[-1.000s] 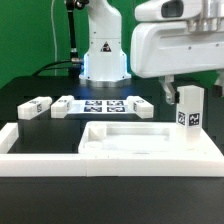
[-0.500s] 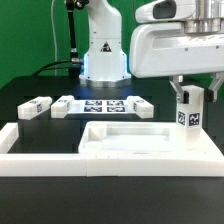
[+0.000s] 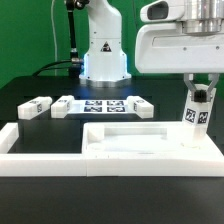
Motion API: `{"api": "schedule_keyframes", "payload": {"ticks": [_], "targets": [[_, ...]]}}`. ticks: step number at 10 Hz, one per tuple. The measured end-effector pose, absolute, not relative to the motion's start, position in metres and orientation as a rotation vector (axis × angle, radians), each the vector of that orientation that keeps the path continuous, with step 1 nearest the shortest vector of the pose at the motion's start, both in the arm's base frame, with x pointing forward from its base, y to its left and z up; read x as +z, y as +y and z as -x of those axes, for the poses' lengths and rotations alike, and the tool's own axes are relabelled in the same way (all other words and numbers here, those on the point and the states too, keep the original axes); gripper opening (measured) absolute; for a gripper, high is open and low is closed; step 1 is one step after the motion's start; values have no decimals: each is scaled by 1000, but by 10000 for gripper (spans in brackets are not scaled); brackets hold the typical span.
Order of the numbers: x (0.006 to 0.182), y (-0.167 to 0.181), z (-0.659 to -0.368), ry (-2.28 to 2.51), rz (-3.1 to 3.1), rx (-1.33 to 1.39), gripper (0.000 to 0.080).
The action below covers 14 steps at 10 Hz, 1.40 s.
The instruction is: Assemble desk
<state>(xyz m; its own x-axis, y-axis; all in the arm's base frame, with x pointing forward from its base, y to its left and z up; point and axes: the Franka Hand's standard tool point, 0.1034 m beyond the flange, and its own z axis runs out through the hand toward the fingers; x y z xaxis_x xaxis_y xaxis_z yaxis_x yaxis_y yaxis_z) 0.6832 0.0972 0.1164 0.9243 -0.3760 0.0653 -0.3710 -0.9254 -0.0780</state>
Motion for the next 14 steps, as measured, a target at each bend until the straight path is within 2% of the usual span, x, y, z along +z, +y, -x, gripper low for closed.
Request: {"api": "schedule_keyframes", "payload": {"ticks": [2, 3, 4, 5, 6, 7, 8, 9, 10, 12, 14], "targets": [[117, 97, -683, 561, 3026, -124, 1], [120, 94, -687, 199, 3116, -153, 1], [122, 95, -688, -129, 3153, -162, 82], [125, 100, -691, -415, 3169, -124, 218], [126, 101, -694, -437, 3166, -140, 218], [125, 99, -694, -429, 3167, -136, 400], [124, 99, -694, -429, 3167, -136, 534], [124, 100, -692, -425, 3167, -125, 534], [122, 103, -685, -417, 3164, -69, 626], [120, 120, -677, -444, 3151, -80, 642], [105, 125, -664, -457, 3150, -62, 649]]}}
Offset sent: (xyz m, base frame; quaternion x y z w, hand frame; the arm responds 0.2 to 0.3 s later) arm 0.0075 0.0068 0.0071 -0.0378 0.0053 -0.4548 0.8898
